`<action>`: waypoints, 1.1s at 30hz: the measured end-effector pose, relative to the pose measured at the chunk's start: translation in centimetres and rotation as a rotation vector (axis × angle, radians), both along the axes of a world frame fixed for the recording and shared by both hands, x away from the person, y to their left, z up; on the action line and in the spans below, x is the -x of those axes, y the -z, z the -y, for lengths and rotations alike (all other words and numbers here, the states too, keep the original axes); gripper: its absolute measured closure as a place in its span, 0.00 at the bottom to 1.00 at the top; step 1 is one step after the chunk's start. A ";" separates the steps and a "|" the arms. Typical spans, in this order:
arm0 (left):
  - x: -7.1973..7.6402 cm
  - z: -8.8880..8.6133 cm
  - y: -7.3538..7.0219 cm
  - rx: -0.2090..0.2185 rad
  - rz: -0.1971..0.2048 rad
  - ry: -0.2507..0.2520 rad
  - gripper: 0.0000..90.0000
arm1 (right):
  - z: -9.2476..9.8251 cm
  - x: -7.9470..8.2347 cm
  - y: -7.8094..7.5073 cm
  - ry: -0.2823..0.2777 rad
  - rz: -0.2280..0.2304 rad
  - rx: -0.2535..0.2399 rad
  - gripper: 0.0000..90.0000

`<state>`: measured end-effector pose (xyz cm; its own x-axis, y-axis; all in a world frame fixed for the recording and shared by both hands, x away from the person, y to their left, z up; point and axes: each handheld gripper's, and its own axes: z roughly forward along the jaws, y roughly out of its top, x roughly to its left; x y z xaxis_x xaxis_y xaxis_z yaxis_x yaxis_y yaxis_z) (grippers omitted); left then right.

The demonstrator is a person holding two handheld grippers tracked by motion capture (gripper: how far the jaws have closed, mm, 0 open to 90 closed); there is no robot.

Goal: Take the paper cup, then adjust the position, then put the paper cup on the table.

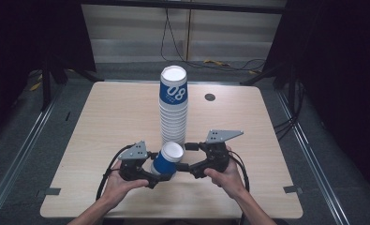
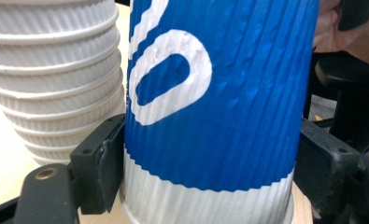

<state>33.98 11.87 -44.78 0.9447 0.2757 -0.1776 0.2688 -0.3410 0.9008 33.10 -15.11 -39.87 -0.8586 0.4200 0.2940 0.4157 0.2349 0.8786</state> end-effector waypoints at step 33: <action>-0.6 -0.3 -0.3 -0.196 -0.031 0.003 0.23 | 0.3 -0.5 1.3 -0.034 -0.025 0.236 0.18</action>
<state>34.59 12.19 -44.51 0.9407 0.3046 -0.1495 0.2936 -0.5100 0.8085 33.63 -15.39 -41.14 -0.8668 0.4509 0.2129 0.4255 0.4463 0.7872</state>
